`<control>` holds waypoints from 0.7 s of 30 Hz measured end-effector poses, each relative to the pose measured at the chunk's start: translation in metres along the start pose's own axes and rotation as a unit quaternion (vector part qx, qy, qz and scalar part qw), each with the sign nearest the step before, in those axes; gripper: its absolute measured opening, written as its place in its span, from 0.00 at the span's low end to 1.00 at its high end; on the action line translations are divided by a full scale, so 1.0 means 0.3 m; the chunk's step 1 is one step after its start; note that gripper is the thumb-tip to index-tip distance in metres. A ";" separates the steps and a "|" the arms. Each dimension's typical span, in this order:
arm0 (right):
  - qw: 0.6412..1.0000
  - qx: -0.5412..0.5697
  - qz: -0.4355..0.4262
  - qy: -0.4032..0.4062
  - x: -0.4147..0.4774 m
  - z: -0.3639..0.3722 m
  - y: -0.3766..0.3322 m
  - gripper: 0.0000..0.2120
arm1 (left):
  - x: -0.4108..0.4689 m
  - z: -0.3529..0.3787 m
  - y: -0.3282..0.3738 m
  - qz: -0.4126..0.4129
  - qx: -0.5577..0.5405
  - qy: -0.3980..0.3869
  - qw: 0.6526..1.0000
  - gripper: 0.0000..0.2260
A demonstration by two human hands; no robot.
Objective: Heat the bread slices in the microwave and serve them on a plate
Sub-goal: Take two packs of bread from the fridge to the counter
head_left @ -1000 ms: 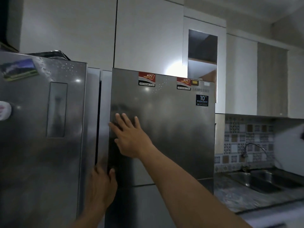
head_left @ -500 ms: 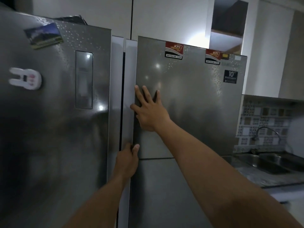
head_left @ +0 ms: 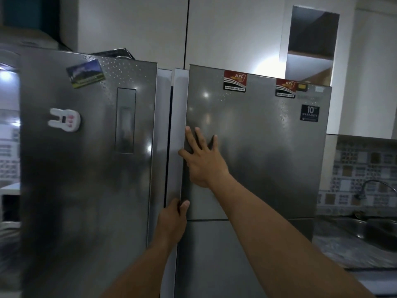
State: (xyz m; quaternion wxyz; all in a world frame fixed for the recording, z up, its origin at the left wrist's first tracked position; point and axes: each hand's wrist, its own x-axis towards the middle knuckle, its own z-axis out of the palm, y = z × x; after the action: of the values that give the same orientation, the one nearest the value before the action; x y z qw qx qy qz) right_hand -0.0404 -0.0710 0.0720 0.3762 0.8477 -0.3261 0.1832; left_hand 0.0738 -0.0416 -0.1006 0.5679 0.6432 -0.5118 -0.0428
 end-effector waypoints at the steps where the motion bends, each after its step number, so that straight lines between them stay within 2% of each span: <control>1: 1.000 0.006 0.000 0.002 -0.020 -0.011 -0.001 0.29 | -0.023 -0.008 0.015 -0.002 0.007 -0.001 1.000 0.18; 7: 0.999 0.052 0.003 -0.008 -0.167 -0.125 0.009 0.30 | -0.211 -0.044 0.165 -0.014 0.053 0.013 0.998 0.17; 12: 0.996 0.085 -0.003 0.007 -0.320 -0.227 0.035 0.25 | -0.360 -0.068 0.276 -0.016 0.078 -0.009 0.997 0.17; 14: 0.994 0.111 0.002 0.014 -0.383 -0.267 0.050 0.24 | -0.423 -0.086 0.312 0.021 0.185 -0.005 0.983 0.19; 16: 0.991 0.135 0.011 0.020 -0.447 -0.307 0.066 0.23 | -0.499 -0.113 0.338 0.074 0.339 0.027 0.937 0.23; 17: 0.989 0.145 0.015 0.023 -0.476 -0.322 0.073 0.22 | -0.532 -0.129 0.346 0.104 0.376 0.049 0.919 0.22; 19: 0.987 0.159 0.026 0.029 -0.533 -0.350 0.084 0.21 | -0.576 -0.159 0.357 0.157 0.368 0.090 0.912 0.15; 21: 0.984 0.165 0.044 0.047 -0.589 -0.372 0.088 0.20 | -0.594 -0.175 0.360 0.184 0.321 0.135 0.919 0.06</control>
State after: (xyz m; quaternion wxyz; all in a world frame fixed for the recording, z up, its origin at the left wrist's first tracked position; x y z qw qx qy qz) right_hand -0.1933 0.0735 0.0601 0.2375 0.8735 -0.3102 0.2905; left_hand -0.0429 0.1386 -0.0922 0.3930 0.6849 -0.5258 0.3163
